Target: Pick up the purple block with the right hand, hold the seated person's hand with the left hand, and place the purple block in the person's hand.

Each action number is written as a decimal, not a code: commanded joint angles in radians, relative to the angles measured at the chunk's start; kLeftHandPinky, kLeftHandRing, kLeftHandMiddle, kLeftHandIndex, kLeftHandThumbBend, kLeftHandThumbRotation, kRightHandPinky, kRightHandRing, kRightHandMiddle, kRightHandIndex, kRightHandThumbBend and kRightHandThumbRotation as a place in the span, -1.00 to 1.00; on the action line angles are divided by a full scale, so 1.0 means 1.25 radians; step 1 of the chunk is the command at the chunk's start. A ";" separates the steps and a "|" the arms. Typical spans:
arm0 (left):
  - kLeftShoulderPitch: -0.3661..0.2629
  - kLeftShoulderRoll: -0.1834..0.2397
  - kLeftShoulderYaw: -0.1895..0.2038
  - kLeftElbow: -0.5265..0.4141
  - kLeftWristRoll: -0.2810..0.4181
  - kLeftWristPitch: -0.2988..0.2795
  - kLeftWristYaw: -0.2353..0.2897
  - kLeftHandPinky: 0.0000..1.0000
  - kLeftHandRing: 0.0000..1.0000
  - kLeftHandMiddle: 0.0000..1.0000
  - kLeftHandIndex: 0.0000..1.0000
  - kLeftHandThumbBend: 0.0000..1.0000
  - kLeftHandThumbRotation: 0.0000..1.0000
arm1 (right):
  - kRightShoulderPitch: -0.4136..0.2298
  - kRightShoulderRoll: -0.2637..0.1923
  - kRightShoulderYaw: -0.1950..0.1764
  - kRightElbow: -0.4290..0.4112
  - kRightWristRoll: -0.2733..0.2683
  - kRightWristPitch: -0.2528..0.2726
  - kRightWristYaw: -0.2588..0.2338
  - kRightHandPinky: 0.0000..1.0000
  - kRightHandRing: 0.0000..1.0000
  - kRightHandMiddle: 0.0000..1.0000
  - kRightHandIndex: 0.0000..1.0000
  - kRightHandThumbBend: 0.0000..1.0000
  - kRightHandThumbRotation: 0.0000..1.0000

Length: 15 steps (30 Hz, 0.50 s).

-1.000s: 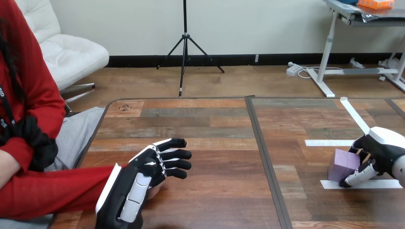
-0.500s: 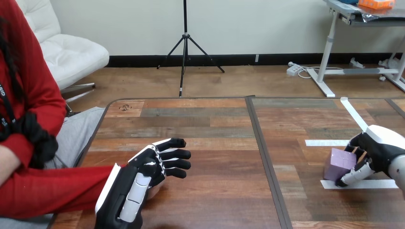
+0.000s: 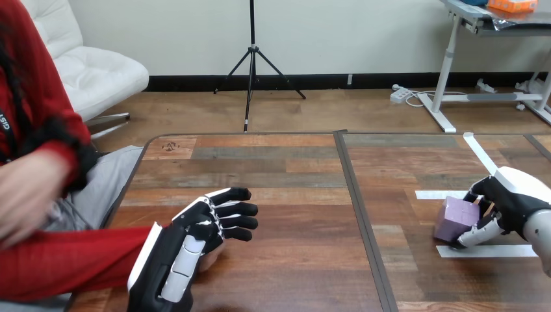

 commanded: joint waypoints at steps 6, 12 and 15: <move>-0.047 -0.009 0.007 -0.012 -0.004 -0.010 0.009 0.24 0.32 0.36 0.40 0.58 0.80 | -0.053 0.003 -0.017 -0.044 0.022 -0.013 -0.014 -0.21 -0.08 0.01 0.07 0.23 -1.00; -0.049 -0.011 0.006 -0.008 -0.006 -0.015 0.009 0.24 0.32 0.35 0.39 0.58 0.79 | -0.052 0.004 -0.020 -0.051 0.030 -0.013 -0.016 -0.20 -0.07 0.02 0.06 0.25 -1.00; -0.053 -0.011 0.009 0.001 0.009 -0.036 0.016 0.25 0.32 0.35 0.39 0.57 0.79 | -0.049 0.006 -0.026 -0.058 0.039 -0.014 -0.019 -0.21 -0.09 0.00 0.06 0.26 -1.00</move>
